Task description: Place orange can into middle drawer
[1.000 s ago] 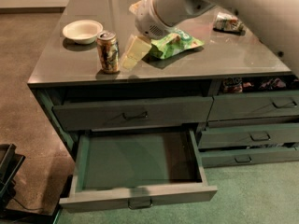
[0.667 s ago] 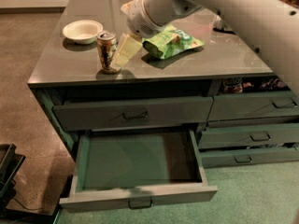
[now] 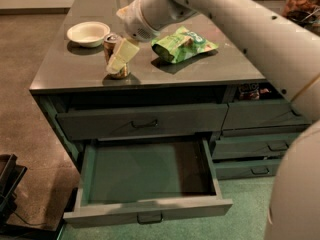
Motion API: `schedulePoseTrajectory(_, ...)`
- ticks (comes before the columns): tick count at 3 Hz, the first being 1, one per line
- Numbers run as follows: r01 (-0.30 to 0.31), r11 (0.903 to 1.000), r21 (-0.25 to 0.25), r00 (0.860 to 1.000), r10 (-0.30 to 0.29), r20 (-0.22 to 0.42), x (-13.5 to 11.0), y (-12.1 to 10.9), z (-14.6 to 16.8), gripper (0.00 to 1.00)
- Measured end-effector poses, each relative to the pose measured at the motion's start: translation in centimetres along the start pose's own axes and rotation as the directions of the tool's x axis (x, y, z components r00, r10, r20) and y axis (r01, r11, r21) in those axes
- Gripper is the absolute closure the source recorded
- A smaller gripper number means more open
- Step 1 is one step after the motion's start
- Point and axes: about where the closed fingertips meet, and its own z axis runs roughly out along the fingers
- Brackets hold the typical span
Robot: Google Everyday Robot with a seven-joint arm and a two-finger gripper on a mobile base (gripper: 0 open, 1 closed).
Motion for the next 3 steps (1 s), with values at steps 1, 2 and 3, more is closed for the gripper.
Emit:
schedulePoseTrajectory(1,-0.008,0.9984,-0.056,0.999,0.010,0.033,0.8,-0.1,4.8,0.00)
schedulePoseTrajectory(2,-0.015,0.9981,-0.059,1.000,0.017,0.024,1.5,0.0,5.1,0.00)
schedulePoseTrajectory(3,-0.030,0.9979,-0.057,0.999,0.030,0.010,2.6,0.0,5.2,0.00)
